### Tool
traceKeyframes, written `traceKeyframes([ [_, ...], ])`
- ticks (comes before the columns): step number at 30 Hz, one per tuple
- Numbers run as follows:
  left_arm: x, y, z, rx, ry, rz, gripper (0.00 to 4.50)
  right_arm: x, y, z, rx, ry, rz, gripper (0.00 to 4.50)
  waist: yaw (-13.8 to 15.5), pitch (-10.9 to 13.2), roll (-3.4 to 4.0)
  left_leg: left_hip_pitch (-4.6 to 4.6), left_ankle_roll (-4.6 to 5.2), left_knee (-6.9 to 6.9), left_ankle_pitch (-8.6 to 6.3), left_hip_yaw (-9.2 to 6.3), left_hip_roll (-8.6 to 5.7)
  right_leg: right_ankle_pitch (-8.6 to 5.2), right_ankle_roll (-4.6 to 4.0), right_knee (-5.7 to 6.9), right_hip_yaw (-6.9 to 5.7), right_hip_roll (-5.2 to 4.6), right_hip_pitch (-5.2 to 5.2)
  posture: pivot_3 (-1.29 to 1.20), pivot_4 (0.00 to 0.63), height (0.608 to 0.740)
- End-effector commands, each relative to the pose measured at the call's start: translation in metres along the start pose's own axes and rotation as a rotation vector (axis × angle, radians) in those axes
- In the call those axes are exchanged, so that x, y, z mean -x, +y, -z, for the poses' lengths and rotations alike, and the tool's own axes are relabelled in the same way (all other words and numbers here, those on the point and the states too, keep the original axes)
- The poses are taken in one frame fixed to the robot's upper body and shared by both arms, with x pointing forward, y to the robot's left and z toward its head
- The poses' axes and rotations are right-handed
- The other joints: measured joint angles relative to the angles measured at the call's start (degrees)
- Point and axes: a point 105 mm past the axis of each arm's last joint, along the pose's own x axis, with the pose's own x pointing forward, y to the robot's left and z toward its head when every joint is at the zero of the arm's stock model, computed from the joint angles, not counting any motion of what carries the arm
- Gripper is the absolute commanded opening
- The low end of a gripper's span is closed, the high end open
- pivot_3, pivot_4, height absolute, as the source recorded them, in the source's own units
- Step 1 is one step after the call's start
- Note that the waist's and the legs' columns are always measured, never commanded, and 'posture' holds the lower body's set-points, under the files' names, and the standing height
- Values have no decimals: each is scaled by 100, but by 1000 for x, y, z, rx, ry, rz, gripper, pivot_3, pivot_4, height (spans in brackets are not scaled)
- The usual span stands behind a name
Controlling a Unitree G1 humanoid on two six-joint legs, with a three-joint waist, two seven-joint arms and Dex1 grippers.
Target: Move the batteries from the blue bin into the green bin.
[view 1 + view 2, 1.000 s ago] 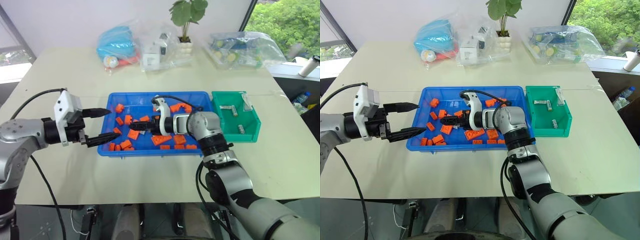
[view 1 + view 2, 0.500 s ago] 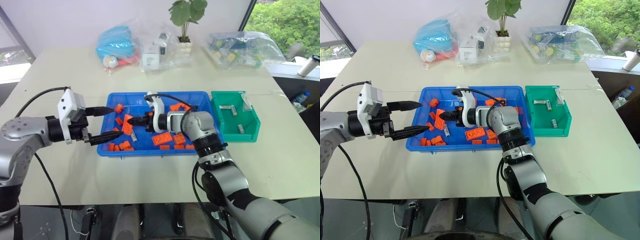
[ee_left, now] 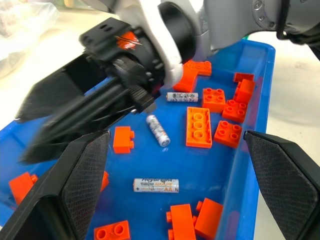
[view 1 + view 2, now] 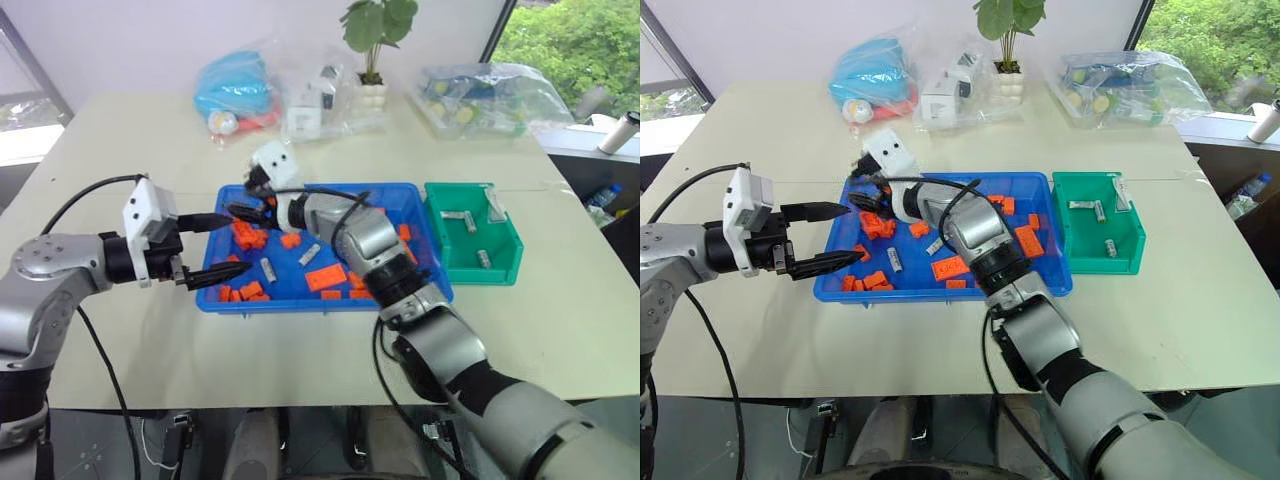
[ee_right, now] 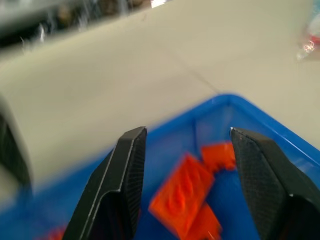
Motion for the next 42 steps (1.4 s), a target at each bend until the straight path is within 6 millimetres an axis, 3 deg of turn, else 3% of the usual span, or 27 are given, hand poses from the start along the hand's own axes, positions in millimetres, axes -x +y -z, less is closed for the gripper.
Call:
traceKeyframes([
  [1,4,-1,-4,-35,-11,-1,4500,9,33,20,74,146,-134,2816,-20,0,0,1,0,-1,0,0,1,0,0,1,-1,2,0,0,150,736],
  [7,5,-2,-2,-32,0,13,4500,12,55,44,-27,249,-182,2816,-55,0,0,2,0,-4,0,-1,7,0,-1,10,-1,11,-8,0,150,736],
  [26,14,0,-7,-43,18,13,4500,1,31,72,16,274,-81,2816,-21,0,-1,2,0,-2,0,1,4,0,-1,5,-2,8,-5,0,150,736],
  [33,14,1,-8,-49,17,9,4500,-7,32,78,17,273,-74,2816,-29,-1,-2,5,0,-3,0,1,5,0,-1,5,-1,8,-4,0,150,736],
  [37,13,-1,-6,-46,21,25,4500,-7,32,81,22,275,-72,1584,-27,-1,-2,5,0,-3,0,1,5,0,-1,5,-1,8,-3,0,150,736],
  [40,12,-5,-4,-38,29,51,4500,-2,29,80,10,271,-69,132,-24,-1,-1,5,0,-3,0,1,5,0,-1,5,-1,8,-3,0,150,736],
  [42,11,-9,-3,-37,35,73,4500,5,25,76,2,257,-61,120,-15,-1,-1,5,-1,-3,0,1,5,-1,-1,5,-1,7,-3,0,150,736],
])
